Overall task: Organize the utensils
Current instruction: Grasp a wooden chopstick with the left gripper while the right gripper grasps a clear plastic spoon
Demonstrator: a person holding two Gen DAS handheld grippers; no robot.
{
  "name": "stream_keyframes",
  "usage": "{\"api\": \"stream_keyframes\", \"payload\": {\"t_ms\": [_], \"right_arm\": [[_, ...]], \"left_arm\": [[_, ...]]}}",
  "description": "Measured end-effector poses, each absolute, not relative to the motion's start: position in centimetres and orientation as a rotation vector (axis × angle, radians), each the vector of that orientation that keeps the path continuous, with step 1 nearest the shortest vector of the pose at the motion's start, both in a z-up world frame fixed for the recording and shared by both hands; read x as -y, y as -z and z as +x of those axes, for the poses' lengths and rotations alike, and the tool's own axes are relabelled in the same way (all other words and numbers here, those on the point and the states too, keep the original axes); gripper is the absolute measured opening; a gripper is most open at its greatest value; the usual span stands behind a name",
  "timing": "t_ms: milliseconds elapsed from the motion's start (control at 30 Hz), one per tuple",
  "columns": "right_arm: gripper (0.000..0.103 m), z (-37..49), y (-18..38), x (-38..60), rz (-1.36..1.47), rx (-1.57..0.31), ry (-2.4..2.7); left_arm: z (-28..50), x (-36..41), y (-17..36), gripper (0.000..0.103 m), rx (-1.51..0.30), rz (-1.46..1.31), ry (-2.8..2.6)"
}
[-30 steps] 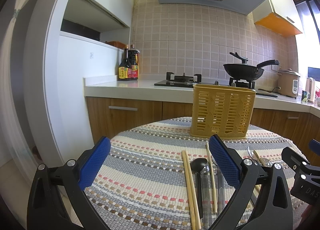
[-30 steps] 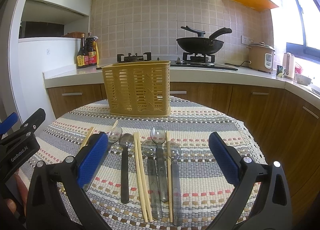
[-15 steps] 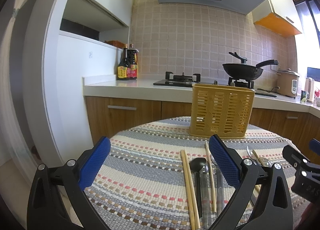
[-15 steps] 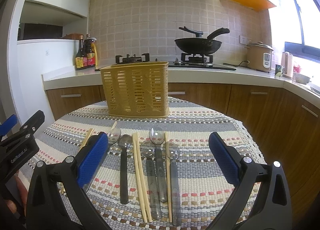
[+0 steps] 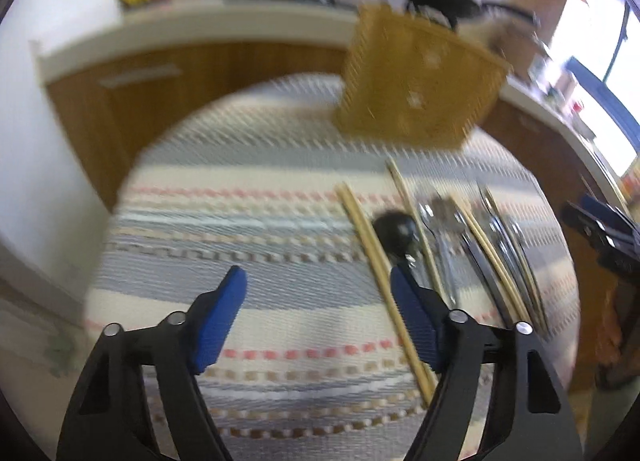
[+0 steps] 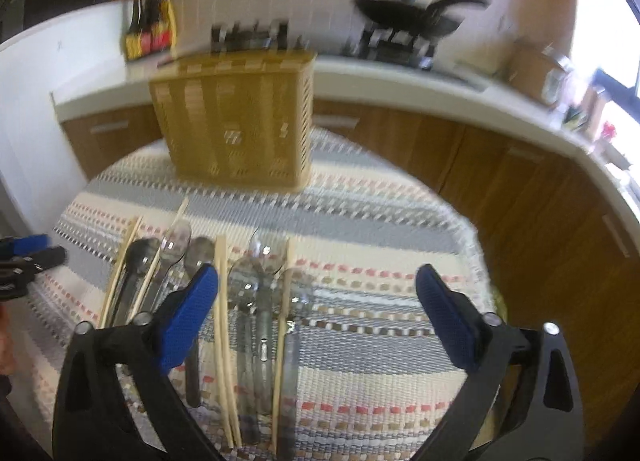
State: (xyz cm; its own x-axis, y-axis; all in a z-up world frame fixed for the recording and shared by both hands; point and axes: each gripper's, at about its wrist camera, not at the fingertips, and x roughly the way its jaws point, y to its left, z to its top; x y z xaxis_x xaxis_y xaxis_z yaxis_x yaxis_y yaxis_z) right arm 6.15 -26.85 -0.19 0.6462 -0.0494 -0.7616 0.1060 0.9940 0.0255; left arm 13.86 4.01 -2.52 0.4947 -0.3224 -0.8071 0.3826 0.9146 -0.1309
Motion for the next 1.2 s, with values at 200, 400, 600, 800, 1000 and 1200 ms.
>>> {"api": "stream_keyframes", "payload": {"t_ms": [200,400,600,800,1000,1200], "right_arm": [[0.058,9.1,1.7,28.4,0.15,-1.028,-0.012],[0.037,11.0,3.8,29.8,0.239,-1.186,-0.06],[0.032,12.2,5.4,29.3,0.238,-1.264,-0.067],[0.03,11.1,6.3,28.5,0.208,-1.321,-0.08],[0.017,9.8,6.7,26.1,0.144,-1.347,-0.093],[0.011,9.2,6.6,25.7,0.147,-1.352,-0.111]], "left_arm": [[16.5,-1.0,5.2,0.043,-1.129,0.098,0.47],[16.3,1.0,5.3,0.037,-1.093,0.198,0.432],[16.5,1.7,5.7,0.021,-1.084,0.213,0.455],[16.0,0.1,5.3,0.002,-1.102,0.219,0.439],[16.7,-0.8,4.9,0.006,-1.142,0.084,0.531],[17.3,-0.2,4.4,0.009,-1.141,0.093,0.523]]}}
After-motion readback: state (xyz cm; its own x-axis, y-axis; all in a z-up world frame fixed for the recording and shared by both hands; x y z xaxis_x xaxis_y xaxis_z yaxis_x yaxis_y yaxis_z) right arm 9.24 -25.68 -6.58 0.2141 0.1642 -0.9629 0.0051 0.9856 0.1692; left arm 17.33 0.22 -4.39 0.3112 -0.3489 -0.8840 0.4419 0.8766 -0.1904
